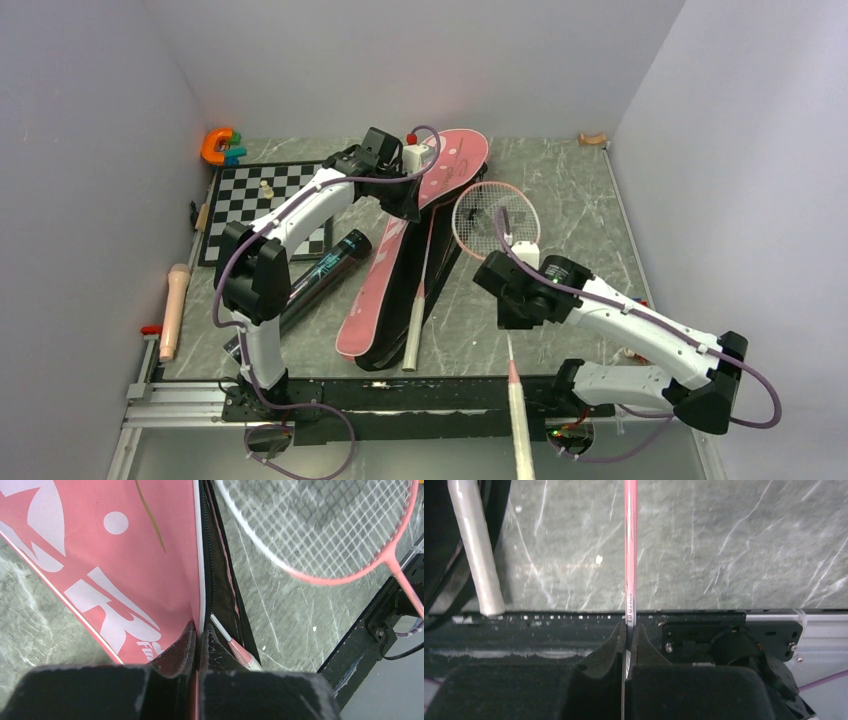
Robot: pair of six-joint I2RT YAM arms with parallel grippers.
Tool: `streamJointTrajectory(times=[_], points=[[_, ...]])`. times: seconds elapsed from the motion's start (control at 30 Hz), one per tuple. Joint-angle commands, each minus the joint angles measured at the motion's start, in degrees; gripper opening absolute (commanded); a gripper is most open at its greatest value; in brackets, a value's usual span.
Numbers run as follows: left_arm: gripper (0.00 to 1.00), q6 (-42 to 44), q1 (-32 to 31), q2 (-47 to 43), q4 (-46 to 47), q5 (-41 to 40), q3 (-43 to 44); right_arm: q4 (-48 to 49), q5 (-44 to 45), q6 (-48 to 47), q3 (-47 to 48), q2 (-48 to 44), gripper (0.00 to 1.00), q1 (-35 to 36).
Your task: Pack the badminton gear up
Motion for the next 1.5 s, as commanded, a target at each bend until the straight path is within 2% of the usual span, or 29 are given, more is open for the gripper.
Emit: streamJointTrajectory(times=[0.0, 0.23, 0.43, 0.87, 1.1, 1.37, 1.47], points=[[0.0, -0.27, 0.35, 0.25, 0.84, 0.89, 3.56, -5.55, -3.38, 4.6, 1.57, -1.01, 0.0, 5.18], [0.0, -0.64, 0.31, 0.71, 0.87, 1.8, 3.47, -3.49, -4.75, 7.66, 1.18, 2.52, 0.0, 12.85], [0.0, -1.41, 0.31, -1.21, 1.6, 2.77, 1.39, 4.03, -5.29, 4.86, 1.31, 7.41, 0.0, 13.55], [0.0, -2.53, 0.25, -3.9, 3.1, 5.66, -2.87, 11.07, -2.19, -1.11, 8.86, 21.01, 0.0, 13.4], [0.0, -2.67, 0.19, -5.81, 3.17, 6.84, -4.26, 17.26, 1.87, -2.06, 11.9, 26.52, 0.0, 8.42], [0.0, -2.88, 0.15, -8.17, 3.26, 8.85, -6.37, 29.2, 5.33, -3.55, 10.33, 25.75, 0.0, 1.67], [0.0, -2.58, 0.18, -8.61, 2.84, 9.65, -6.31, 35.98, 3.32, -6.84, 8.65, 25.45, 0.0, 0.57]])
